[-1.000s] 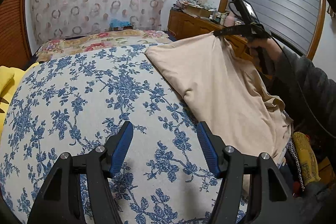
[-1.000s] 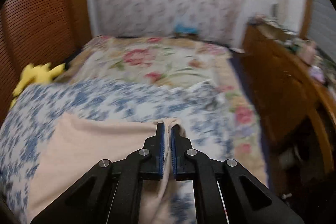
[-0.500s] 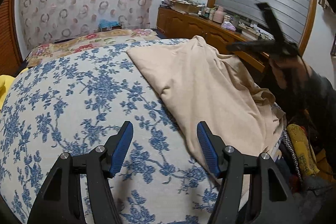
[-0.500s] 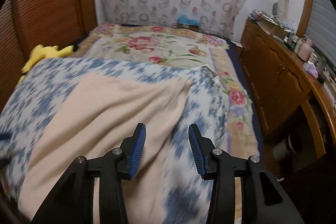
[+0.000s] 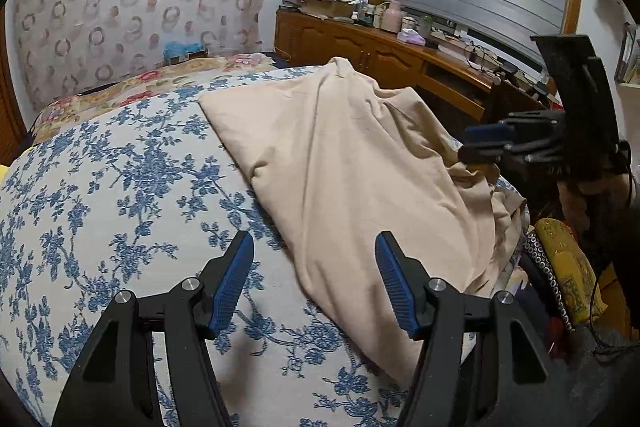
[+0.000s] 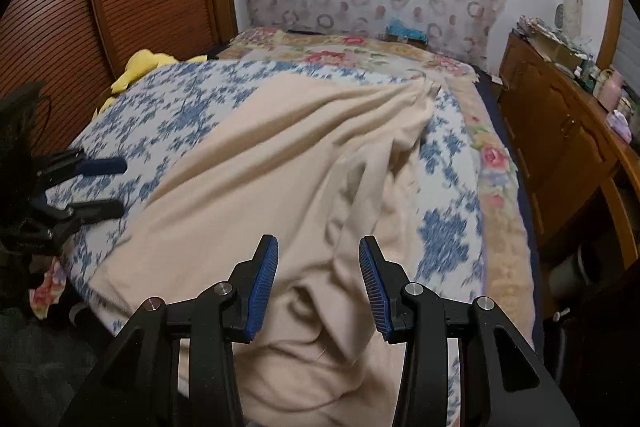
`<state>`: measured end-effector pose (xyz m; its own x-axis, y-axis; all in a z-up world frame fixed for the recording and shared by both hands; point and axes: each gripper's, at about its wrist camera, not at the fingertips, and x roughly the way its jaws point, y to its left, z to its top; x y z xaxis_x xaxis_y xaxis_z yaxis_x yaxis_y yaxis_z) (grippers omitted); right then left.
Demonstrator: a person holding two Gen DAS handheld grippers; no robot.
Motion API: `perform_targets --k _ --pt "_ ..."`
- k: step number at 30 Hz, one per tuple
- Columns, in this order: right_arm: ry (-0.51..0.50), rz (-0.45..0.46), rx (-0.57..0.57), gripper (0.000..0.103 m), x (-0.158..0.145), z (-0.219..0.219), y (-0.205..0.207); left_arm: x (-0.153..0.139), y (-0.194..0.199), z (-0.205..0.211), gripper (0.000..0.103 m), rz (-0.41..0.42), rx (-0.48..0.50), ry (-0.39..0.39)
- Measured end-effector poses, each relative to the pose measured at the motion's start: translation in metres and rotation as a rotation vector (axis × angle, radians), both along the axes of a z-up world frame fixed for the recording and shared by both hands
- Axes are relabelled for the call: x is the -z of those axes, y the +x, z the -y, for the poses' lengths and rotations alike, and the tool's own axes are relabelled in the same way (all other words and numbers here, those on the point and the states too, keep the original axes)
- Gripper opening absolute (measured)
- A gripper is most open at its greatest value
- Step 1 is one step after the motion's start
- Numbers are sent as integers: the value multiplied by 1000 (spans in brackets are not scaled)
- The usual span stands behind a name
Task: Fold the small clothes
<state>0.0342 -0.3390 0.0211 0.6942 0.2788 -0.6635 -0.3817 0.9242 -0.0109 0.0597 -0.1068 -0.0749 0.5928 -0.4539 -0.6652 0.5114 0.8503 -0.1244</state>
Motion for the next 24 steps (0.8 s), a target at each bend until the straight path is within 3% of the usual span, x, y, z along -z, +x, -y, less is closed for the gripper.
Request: perform_targets --k 8,12,14,24 --pt "-22 -51 20 43 14 -1 0 2 -3 2 64 -7 2 -2" --pt "0 -48 9 10 12 4 -6 2 -4 2 64 -6 3 -3" --pt "4 -36 7 5 10 7 -11 2 -5 4 64 -4 5 -3" --pt "41 7 48 4 -3 37 -68 -2 -7 9 64 -4 18 -1"
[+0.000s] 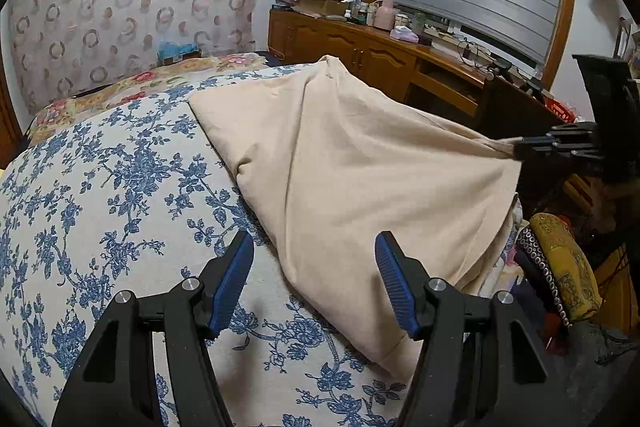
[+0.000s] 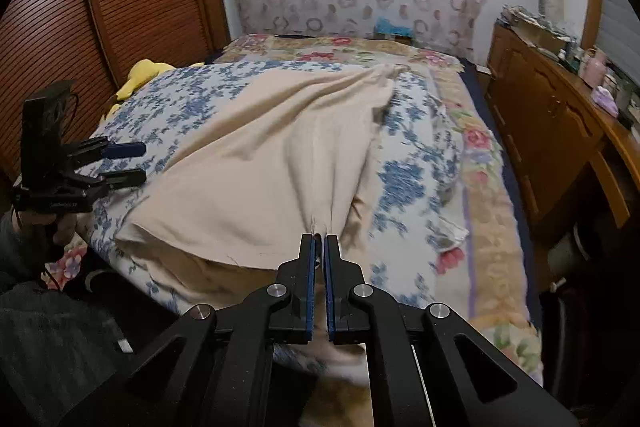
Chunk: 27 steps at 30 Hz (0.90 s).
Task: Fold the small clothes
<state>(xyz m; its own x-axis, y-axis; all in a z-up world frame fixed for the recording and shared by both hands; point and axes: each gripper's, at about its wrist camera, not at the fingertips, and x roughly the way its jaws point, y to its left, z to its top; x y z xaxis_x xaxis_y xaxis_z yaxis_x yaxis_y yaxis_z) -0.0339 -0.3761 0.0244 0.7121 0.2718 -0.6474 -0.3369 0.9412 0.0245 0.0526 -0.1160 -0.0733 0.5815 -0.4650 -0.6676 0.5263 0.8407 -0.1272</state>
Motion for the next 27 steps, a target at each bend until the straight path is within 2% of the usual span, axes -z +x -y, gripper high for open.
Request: perform_targets --k 7,14,16,18,20,27 --pt "-9 -48 38 4 14 8 -8 3 -4 3 64 -21 15 6" --pt "18 0 50 8 1 2 -3 9 -7 6 64 -37 16 24" --pt "17 21 40 14 -2 -4 -4 10 -8 7 64 -40 19 27" --pt "12 32 36 33 1 -7 -5 12 -8 9 64 -45 22 30" --pt "14 37 29 46 3 -11 -3 12 -8 9 64 -46 24 29" --pt "8 -25 53 46 28 -10 24 13 -7 9 64 -47 20 30"
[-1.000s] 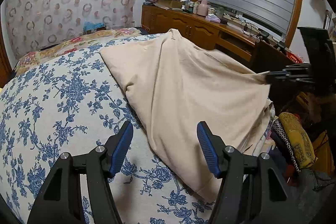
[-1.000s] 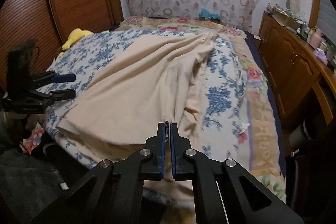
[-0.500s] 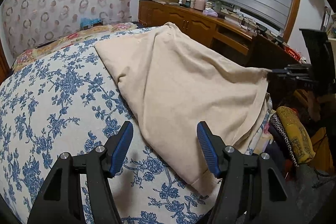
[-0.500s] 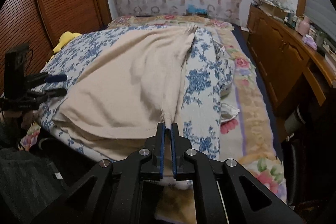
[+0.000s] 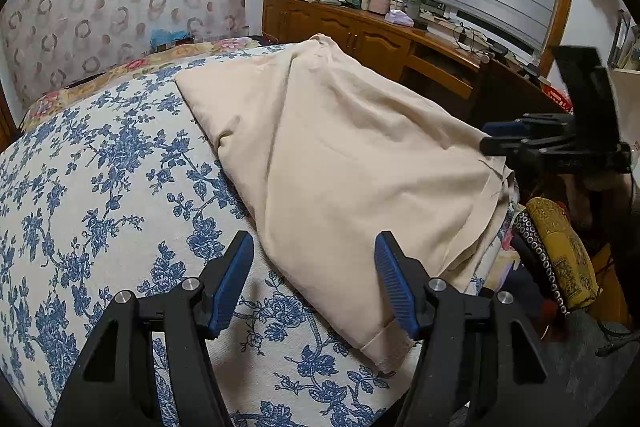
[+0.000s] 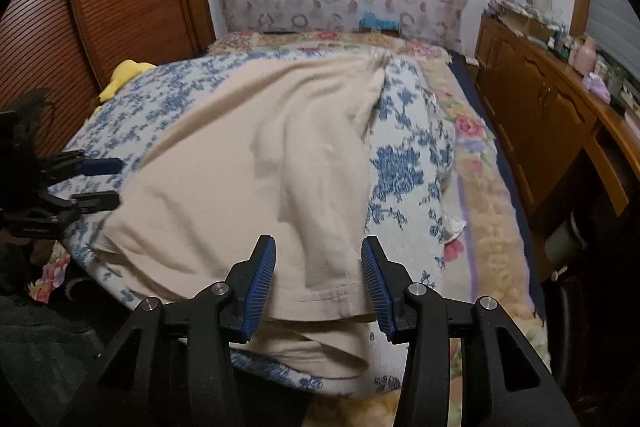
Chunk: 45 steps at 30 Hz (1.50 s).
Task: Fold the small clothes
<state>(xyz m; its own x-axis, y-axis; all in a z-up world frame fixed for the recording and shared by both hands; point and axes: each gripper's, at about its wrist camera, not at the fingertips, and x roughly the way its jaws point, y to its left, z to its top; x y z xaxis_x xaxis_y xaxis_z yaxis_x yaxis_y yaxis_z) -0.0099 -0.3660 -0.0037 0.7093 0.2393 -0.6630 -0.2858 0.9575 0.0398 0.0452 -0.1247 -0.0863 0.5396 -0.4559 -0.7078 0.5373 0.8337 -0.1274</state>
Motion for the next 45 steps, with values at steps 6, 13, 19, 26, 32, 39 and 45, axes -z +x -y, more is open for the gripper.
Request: perform_targets --k 6,13,19,26,32,39,45 --pt "36 -51 2 31 7 8 14 4 0 1 64 -12 -1 -2" --pt "34 -45 -51 7 -8 24 -11 6 -5 3 64 -34 16 2" --pt "56 -38 -23 7 -8 32 -17 12 -8 10 64 -62 28 5" --pt "17 -38 28 26 7 21 -6 15 -13 9 56 -83 30 -30" --pt "57 -64 39 58 17 20 2 16 -18 11 28 -95 51 -31" --pt "85 -89 -49 62 17 10 1 15 -22 13 25 -100 60 -22" --pt "36 -74 -97 17 16 -6 2 13 -22 14 22 -109 73 -32"
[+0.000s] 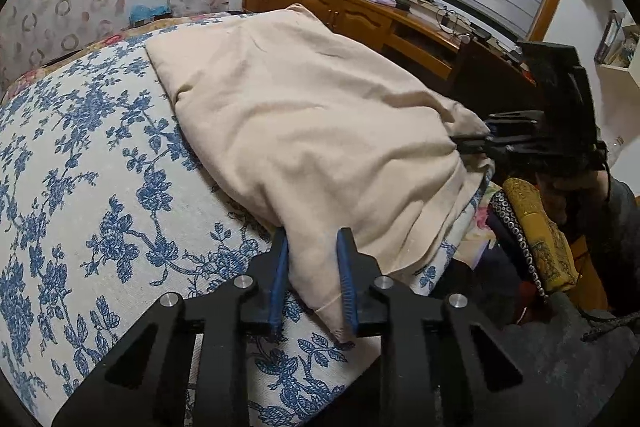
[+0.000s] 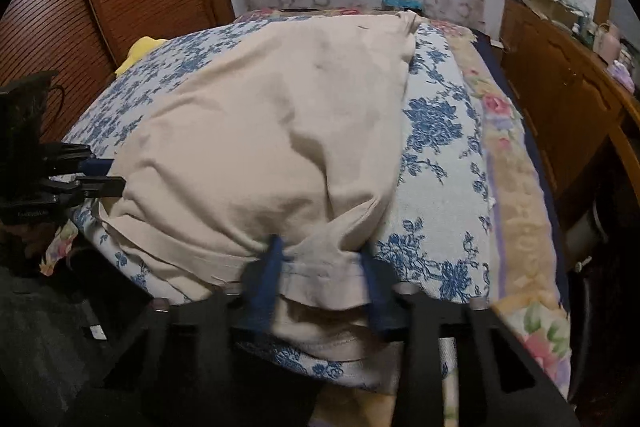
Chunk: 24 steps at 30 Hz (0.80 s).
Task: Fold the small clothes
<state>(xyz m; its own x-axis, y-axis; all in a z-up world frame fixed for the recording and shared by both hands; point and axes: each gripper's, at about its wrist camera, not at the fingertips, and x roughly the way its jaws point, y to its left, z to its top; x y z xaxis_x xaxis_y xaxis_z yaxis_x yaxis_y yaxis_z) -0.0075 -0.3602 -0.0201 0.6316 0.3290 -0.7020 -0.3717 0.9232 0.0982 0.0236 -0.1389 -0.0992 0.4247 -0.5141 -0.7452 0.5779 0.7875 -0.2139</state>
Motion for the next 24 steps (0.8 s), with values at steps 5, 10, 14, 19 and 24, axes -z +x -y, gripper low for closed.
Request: perform_targets --k 5,10,14,19,24 --pt "79 11 -28 8 2 14 5 -16 3 -9 11 16 -2 -68" --pt "172 116 -26 8 -22 23 0 -49 12 -16 11 72 -11 -135" --pt "164 177 -24 8 -38 23 9 -71 36 -19 11 124 -39 -149" --pt "163 250 -18 8 -61 20 35 -82 80 -25 10 134 -76 -146" --pt "136 295 -19 8 -77 9 78 -89 133 -29 10 153 -115 -130"
